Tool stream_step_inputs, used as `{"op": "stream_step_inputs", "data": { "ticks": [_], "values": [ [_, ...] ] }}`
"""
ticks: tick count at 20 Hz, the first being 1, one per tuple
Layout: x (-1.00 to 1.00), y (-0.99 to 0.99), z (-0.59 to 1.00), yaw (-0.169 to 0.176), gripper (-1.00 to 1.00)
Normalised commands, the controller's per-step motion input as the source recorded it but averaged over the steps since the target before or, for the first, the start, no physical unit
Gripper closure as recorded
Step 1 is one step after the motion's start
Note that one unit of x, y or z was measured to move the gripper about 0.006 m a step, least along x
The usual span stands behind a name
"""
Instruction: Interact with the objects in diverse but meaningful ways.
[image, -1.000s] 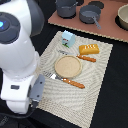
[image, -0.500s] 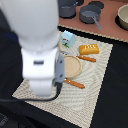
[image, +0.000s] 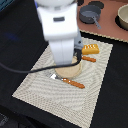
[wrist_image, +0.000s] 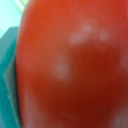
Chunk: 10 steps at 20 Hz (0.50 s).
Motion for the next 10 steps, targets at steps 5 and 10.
{"op": "stream_step_inputs", "data": {
  "ticks": [5, 10],
  "values": [
    [0.00, 0.41, -0.07, 0.030, 1.00],
    [0.02, 0.23, -0.26, 0.013, 1.00]
  ]
}}
